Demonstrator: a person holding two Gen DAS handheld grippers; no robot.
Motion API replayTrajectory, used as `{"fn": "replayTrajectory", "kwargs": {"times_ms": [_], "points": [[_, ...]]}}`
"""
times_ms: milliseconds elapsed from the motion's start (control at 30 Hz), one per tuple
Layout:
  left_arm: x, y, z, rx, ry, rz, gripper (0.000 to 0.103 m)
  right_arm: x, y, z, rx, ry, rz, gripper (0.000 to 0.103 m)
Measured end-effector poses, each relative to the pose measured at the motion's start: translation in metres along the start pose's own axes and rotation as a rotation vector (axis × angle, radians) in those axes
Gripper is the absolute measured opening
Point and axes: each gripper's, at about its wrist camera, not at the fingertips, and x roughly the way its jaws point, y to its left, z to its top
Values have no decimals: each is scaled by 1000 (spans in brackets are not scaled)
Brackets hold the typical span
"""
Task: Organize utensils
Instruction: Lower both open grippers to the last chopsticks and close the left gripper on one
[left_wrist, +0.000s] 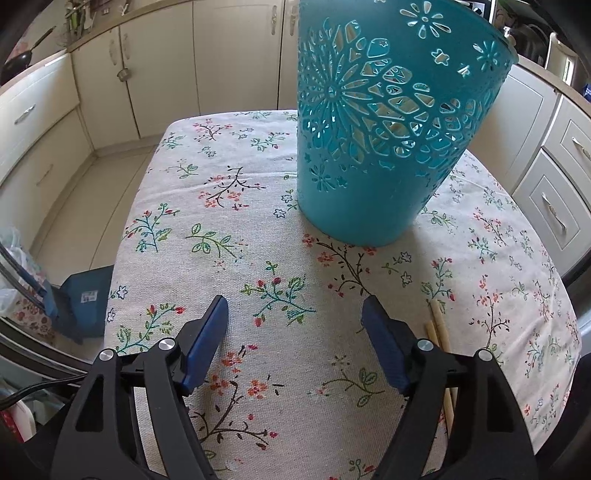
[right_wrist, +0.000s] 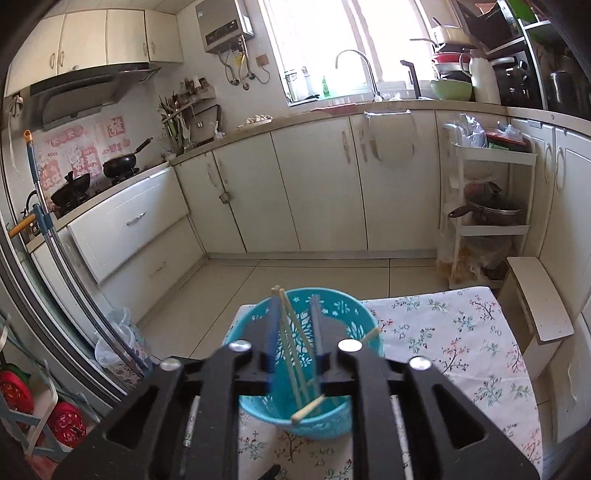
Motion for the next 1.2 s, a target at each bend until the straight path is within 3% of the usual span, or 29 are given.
{"fn": "replayTrajectory", "kwargs": {"times_ms": [133, 267, 500, 633, 967, 1200], "points": [[0, 0, -1, 4, 0, 4, 73, -24, 3, -7, -11, -21, 7, 25], [-1, 0, -1, 1, 0, 8, 74, -47, 3, -35, 0, -6, 6, 28], [-1, 1, -1, 0, 0, 12, 74, -30, -6, -132, 58, 239, -39, 28], [-1, 4, -1, -12, -1, 10, 76, -15, -13, -161, 81, 316, -60, 26], [2, 4, 0, -6, 3, 14, 78, 5, -22, -180, 85, 383, -88, 25], [2, 2, -1, -1, 4, 18, 79, 8, -13, -181, 19, 379, -121, 25]]}}
